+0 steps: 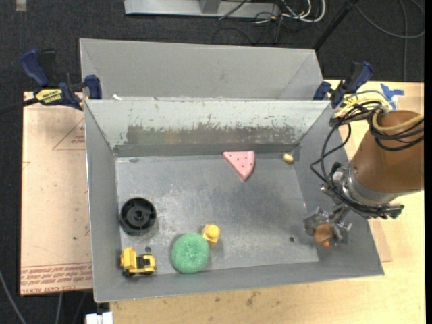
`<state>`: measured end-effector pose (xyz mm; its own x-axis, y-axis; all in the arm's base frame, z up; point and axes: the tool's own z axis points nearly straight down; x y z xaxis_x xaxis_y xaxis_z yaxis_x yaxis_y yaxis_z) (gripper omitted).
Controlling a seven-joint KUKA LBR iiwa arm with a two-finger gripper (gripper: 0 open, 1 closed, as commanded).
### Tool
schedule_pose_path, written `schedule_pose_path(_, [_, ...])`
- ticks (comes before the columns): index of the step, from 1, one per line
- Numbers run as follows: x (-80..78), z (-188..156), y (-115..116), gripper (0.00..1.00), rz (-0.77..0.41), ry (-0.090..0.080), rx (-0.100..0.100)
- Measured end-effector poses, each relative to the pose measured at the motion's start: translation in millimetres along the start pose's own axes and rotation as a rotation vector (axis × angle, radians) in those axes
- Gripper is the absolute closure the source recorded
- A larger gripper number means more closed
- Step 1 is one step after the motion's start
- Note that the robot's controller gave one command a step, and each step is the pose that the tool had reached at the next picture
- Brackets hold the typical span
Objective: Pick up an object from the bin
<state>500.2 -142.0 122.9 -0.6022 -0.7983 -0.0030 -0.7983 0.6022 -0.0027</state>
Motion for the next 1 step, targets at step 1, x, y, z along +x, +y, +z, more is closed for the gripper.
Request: schedule_pose_path(1, [-0.2,-6.3,0.4,1.00,0.001,0.000,-0.002])
